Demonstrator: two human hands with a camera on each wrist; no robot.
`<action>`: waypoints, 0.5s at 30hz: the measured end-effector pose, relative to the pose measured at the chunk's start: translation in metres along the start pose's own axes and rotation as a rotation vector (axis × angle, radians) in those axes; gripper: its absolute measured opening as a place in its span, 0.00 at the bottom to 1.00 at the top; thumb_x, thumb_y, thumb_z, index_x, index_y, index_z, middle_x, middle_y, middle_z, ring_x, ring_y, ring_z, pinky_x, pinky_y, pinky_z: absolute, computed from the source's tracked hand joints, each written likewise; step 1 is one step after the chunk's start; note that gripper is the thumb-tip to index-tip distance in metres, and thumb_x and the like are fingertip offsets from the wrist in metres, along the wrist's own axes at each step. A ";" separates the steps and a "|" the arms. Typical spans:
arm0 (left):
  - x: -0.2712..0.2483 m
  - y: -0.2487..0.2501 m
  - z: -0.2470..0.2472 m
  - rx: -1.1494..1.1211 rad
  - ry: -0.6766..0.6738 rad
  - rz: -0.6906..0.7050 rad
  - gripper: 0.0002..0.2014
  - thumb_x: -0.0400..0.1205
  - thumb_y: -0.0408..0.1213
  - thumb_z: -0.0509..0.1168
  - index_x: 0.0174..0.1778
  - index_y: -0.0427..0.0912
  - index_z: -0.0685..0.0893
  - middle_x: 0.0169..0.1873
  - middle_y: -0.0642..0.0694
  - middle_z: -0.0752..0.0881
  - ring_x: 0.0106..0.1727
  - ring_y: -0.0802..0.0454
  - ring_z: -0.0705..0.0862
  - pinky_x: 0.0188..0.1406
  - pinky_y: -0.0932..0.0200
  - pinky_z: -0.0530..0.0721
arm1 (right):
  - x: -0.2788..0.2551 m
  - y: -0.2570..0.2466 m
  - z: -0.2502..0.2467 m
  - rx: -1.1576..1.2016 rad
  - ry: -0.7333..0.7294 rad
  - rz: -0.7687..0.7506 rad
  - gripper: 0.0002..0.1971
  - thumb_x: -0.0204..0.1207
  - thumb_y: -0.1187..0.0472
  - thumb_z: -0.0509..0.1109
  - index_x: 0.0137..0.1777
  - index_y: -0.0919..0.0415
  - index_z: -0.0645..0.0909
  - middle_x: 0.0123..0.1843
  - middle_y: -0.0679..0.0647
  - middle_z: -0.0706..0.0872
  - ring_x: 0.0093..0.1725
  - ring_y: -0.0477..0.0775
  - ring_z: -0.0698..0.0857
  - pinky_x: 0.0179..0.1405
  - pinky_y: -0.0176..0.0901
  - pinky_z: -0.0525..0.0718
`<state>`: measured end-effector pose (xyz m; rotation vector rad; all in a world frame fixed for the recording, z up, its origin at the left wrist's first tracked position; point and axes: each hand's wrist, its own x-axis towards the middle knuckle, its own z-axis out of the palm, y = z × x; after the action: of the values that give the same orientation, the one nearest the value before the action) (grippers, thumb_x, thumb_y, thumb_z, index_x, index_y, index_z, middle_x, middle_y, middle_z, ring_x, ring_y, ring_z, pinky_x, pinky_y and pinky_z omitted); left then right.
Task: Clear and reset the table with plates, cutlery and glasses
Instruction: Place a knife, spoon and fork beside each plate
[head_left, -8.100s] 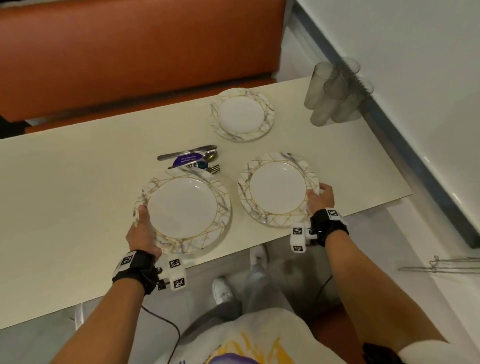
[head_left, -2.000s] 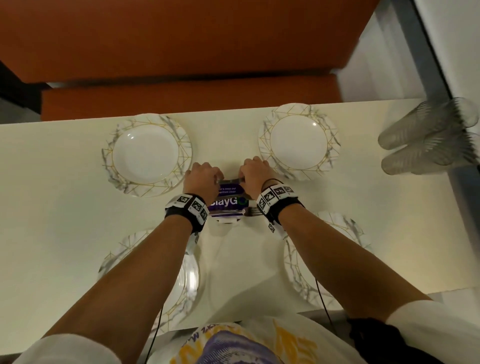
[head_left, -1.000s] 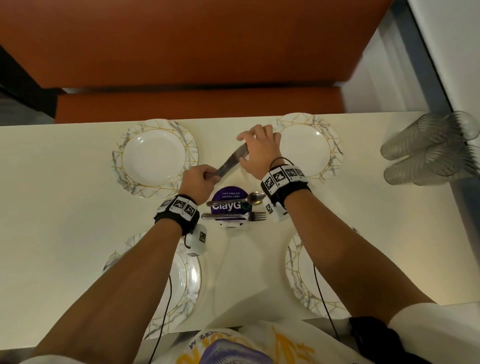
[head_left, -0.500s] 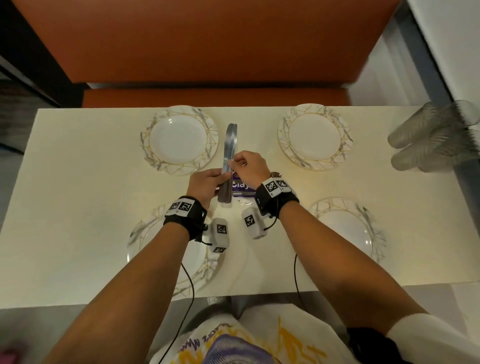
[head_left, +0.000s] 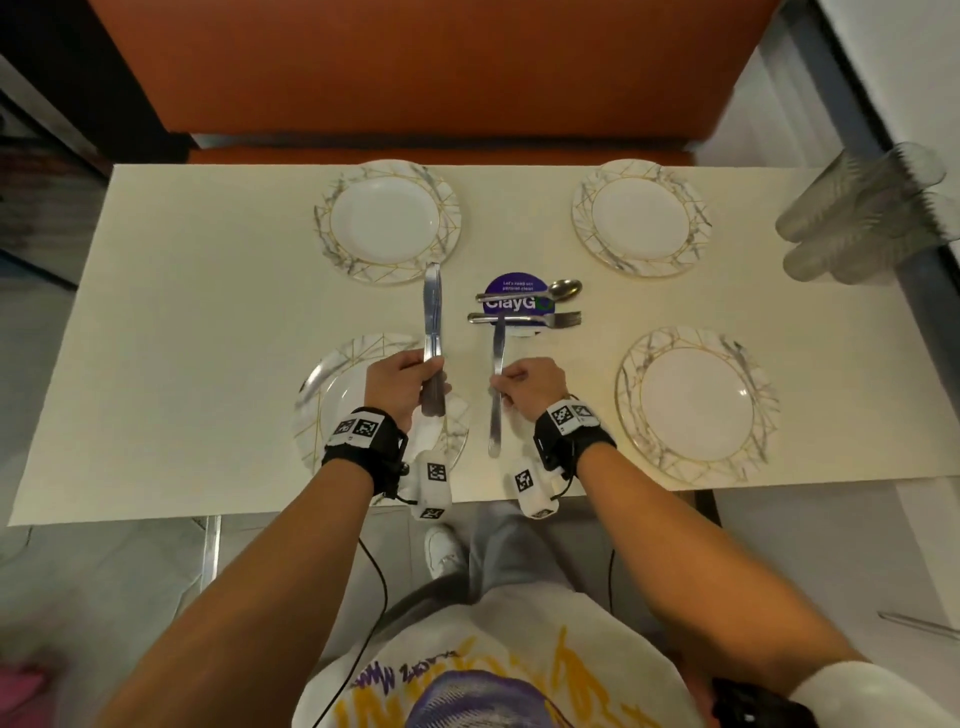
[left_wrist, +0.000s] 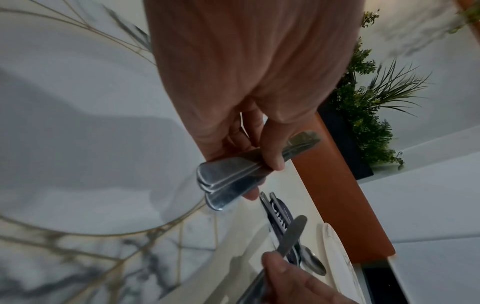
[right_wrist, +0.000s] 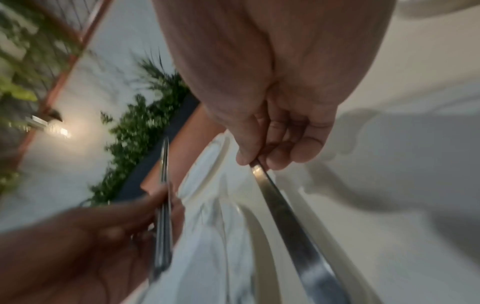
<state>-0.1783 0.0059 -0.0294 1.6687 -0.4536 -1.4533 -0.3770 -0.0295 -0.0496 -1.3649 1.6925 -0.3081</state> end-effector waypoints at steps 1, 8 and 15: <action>-0.004 -0.005 -0.004 0.001 0.003 -0.002 0.09 0.82 0.28 0.74 0.57 0.30 0.89 0.42 0.34 0.91 0.38 0.39 0.92 0.45 0.49 0.93 | -0.005 0.004 0.009 -0.032 -0.006 0.007 0.10 0.76 0.54 0.79 0.47 0.61 0.92 0.39 0.53 0.92 0.33 0.46 0.86 0.32 0.25 0.76; -0.020 -0.016 -0.026 0.015 0.007 -0.010 0.12 0.82 0.29 0.75 0.60 0.29 0.88 0.42 0.34 0.92 0.42 0.36 0.93 0.54 0.42 0.93 | -0.014 0.005 0.034 -0.211 -0.045 0.068 0.14 0.73 0.53 0.82 0.50 0.65 0.92 0.49 0.58 0.93 0.49 0.54 0.90 0.51 0.38 0.85; -0.020 -0.012 -0.032 0.023 0.015 0.004 0.10 0.81 0.29 0.76 0.57 0.30 0.89 0.40 0.35 0.92 0.42 0.37 0.93 0.56 0.39 0.93 | -0.015 0.009 0.035 -0.225 0.030 0.033 0.14 0.76 0.53 0.78 0.52 0.64 0.87 0.49 0.59 0.90 0.47 0.54 0.86 0.48 0.43 0.85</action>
<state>-0.1564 0.0394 -0.0274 1.6947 -0.4663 -1.4370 -0.3570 -0.0016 -0.0679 -1.4993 1.8160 -0.1217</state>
